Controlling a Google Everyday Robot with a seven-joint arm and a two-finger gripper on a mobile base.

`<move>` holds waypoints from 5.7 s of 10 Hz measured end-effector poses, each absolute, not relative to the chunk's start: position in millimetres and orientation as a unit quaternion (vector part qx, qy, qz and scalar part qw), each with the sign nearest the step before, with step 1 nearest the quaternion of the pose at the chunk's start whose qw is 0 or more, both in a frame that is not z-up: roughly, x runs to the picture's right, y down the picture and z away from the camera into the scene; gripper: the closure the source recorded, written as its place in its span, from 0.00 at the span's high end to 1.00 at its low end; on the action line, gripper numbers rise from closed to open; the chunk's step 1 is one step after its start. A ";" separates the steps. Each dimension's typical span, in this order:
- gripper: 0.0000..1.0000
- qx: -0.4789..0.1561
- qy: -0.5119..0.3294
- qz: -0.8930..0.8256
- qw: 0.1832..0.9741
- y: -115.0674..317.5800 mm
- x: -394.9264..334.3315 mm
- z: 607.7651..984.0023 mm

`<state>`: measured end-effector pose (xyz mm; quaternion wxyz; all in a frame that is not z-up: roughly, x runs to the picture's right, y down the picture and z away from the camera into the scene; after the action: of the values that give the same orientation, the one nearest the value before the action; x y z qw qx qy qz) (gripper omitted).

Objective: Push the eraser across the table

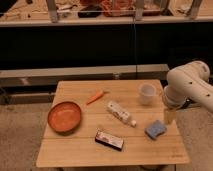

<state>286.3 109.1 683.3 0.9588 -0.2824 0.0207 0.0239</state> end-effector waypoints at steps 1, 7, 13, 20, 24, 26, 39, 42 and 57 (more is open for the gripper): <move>0.80 -0.282 0.021 0.024 0.959 109.1 286.3 683.3; 0.80 -0.283 0.007 0.003 0.959 125.7 269.4 684.7; 0.80 -0.288 -0.021 -0.038 0.957 159.4 240.8 691.7; 0.80 -0.302 -0.050 -0.072 0.949 193.1 215.3 695.9; 0.80 -0.305 -0.061 -0.083 0.947 203.3 204.9 698.0; 0.80 -0.306 -0.064 -0.085 0.946 208.8 200.3 698.9; 0.80 -0.309 -0.077 -0.095 0.943 228.9 184.5 705.4; 0.80 -0.310 -0.080 -0.096 0.943 233.3 183.2 706.1; 0.23 -0.311 -0.090 -0.092 0.942 258.1 180.5 708.3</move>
<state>180.5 258.1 708.3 0.9416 -0.3112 -0.0899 -0.0923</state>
